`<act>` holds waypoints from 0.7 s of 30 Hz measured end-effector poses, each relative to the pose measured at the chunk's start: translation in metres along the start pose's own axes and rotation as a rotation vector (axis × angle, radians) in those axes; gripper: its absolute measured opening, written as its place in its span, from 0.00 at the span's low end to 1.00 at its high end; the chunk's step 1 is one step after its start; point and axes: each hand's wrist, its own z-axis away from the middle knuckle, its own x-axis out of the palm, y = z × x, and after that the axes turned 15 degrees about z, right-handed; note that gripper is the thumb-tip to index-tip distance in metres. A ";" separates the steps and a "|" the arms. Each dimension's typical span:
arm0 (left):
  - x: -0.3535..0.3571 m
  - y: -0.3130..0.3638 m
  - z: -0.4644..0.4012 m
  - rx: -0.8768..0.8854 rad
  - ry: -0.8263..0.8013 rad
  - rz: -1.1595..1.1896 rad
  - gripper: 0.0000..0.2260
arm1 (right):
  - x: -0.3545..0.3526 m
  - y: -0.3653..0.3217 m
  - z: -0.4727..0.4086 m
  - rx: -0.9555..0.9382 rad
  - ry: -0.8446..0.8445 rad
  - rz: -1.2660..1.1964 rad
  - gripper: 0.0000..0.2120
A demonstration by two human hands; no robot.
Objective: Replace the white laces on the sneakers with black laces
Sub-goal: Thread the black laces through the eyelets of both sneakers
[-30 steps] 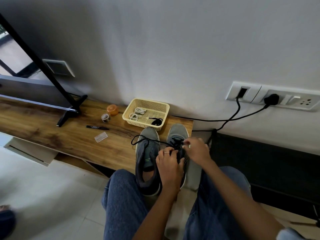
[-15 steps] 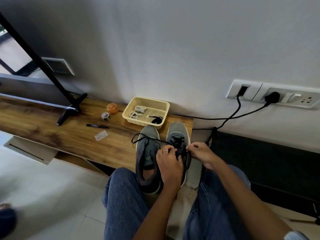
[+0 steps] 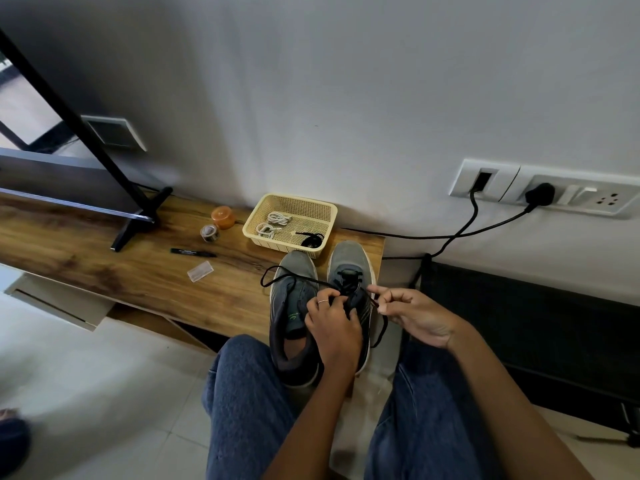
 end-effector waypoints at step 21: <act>-0.012 0.007 -0.004 -0.162 -0.145 0.301 0.19 | 0.005 0.000 -0.029 0.143 0.321 0.754 0.11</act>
